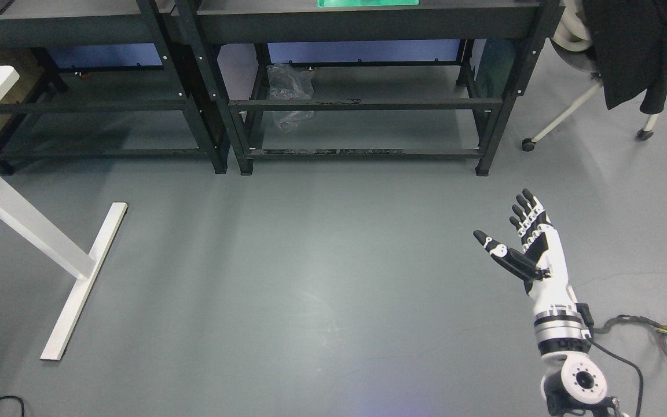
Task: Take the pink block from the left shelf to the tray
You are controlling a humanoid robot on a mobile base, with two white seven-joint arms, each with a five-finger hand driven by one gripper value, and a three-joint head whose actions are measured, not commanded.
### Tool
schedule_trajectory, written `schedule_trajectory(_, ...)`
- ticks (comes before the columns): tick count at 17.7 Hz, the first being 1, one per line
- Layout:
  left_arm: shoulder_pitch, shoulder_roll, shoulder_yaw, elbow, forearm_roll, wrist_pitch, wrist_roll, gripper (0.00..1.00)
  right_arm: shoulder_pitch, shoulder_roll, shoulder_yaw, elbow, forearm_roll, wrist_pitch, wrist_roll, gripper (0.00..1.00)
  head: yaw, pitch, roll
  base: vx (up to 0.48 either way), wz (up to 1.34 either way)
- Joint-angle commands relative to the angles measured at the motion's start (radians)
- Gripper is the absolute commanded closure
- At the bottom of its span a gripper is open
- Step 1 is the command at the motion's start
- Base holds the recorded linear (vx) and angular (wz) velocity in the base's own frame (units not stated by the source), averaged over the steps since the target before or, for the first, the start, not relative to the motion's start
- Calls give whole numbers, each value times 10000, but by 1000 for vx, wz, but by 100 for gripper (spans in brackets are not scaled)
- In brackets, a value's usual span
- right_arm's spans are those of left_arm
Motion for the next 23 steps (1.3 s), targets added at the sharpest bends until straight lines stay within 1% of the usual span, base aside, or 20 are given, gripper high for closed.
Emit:
schedule_trajectory(1, 199, 174, 0, -174, 0, 3, 3, 0, 8, -175, 261, -1, 0, 2, 3, 0, 0, 0, 0, 0, 0)
schedule_trajectory(23, 199, 174, 0, -174, 0, 3, 3, 0, -7, -175, 261, -1, 0, -13, 3, 0, 0, 0, 0, 0, 0)
